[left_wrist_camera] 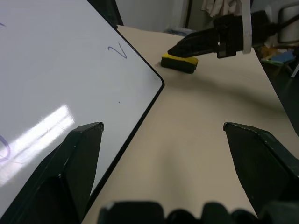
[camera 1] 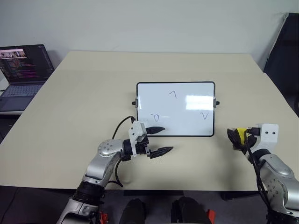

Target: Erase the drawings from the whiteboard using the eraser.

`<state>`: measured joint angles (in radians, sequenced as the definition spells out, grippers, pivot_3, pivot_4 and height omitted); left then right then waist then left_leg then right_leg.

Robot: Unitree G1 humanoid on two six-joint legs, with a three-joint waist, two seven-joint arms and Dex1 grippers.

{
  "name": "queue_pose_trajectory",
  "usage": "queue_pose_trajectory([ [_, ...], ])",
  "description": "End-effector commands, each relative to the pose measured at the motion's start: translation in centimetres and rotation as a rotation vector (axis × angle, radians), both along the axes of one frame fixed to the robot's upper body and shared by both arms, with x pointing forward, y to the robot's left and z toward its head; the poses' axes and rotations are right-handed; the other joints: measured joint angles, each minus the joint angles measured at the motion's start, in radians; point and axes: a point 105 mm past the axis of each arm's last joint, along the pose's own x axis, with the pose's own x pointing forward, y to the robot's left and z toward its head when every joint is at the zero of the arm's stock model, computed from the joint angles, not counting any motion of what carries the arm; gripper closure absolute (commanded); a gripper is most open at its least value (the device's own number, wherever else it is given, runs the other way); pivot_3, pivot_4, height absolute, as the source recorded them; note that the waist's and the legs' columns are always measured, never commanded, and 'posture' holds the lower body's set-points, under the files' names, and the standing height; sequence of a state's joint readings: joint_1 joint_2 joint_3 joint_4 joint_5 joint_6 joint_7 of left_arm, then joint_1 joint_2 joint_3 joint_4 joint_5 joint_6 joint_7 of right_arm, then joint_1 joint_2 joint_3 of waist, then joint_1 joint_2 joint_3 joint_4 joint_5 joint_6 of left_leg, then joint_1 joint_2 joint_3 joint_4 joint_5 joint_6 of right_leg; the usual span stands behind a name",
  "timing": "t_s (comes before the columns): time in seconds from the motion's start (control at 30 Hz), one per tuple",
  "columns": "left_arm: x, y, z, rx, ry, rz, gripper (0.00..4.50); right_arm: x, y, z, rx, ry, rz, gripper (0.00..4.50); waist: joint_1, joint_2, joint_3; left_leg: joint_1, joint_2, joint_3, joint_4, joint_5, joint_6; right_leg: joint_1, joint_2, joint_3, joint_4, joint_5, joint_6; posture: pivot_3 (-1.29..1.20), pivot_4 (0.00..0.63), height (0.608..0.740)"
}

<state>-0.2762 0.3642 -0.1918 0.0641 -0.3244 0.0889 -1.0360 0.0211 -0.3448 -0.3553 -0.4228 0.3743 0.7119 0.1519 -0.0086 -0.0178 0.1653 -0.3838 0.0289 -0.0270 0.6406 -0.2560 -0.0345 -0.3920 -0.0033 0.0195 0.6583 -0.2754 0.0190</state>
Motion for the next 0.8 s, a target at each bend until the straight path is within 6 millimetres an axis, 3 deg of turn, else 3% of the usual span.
queue_pose_trajectory([
  [0.03, -0.3, -0.4, 0.4, -0.006, -0.051, -0.029, 0.0, 0.1, -1.4, 1.2, -0.02, -0.04, -0.052, 0.04, 0.0, 0.0, 0.0, 0.0, 0.0, 0.0, 0.0, 0.0, 0.0, 0.0, 0.0, 0.0, 0.0, 0.0, 0.0, 0.0, 0.15, 0.74],
  [0.3, -0.4, -0.1, 0.3, -0.006, -0.05, -0.036, 0.0, 0.3, -2.9, 0.6, 0.018, 0.001, -0.124, 0.04, 0.0, 0.0, 0.0, 0.0, 0.0, 0.0, 0.0, 0.0, 0.0, 0.0, 0.0, 0.0, 0.0, 0.0, 0.0, 0.0, 0.15, 0.74],
  [0.8, -0.4, 0.9, 0.8, 0.008, -0.051, -0.003, 0.0, 1.2, -2.2, -0.4, 0.06, 0.068, -0.091, 0.04, -0.007, 0.0, 0.0, -0.001, 0.0, 0.0, 0.0, 0.0, 0.0, -0.001, 0.0, 0.0, 0.001, 0.0, 0.0, 0.0, 0.15, 0.74],
])
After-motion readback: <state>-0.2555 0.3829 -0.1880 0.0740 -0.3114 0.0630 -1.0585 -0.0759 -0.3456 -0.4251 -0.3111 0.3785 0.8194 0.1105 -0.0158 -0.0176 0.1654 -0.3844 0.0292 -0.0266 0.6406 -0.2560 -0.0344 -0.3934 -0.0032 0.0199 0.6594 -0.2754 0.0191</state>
